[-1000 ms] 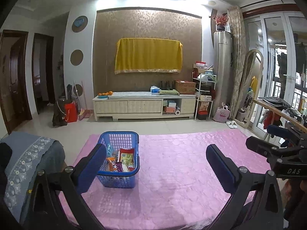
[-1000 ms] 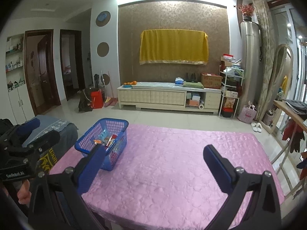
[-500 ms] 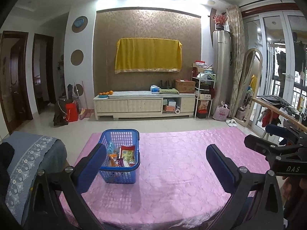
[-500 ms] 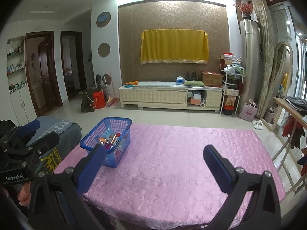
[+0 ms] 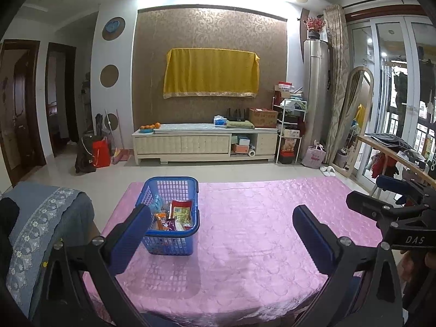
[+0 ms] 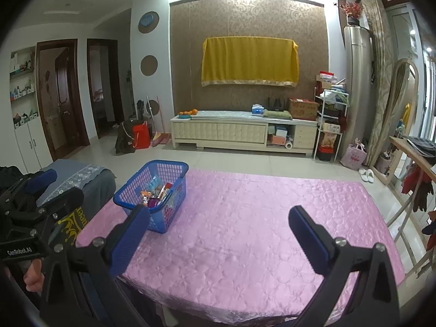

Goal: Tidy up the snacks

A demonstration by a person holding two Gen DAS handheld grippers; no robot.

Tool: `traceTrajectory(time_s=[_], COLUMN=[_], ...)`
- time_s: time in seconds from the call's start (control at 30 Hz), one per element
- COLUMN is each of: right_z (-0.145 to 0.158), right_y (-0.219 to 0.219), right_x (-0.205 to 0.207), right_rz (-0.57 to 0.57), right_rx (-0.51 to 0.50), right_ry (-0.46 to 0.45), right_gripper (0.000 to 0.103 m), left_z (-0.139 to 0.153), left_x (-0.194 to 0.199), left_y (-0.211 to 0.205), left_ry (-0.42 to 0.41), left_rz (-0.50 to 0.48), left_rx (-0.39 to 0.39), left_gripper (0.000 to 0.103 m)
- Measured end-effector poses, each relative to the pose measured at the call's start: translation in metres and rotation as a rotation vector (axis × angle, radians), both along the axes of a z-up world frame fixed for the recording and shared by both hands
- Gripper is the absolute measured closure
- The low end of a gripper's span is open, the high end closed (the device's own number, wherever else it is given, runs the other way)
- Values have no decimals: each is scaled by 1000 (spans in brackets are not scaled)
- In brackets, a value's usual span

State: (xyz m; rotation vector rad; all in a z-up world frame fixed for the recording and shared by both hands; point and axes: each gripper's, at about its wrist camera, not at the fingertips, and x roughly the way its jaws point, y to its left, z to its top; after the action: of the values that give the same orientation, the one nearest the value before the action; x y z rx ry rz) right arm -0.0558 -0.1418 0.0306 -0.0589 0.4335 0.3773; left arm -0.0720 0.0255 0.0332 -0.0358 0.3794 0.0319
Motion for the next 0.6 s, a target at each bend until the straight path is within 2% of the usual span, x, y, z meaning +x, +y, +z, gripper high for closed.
traceTrajectory(time_s=[0.6], right_z=[-1], right_y=[3], right_x=[-1], right_rz=[9], right_rx=[-8], right_ry=[8], right_gripper=[0], left_z=[4], left_x=[-2], left_y=[-2], left_ry=[10], left_rz=[-4], left_rx=[2], left_gripper=[0])
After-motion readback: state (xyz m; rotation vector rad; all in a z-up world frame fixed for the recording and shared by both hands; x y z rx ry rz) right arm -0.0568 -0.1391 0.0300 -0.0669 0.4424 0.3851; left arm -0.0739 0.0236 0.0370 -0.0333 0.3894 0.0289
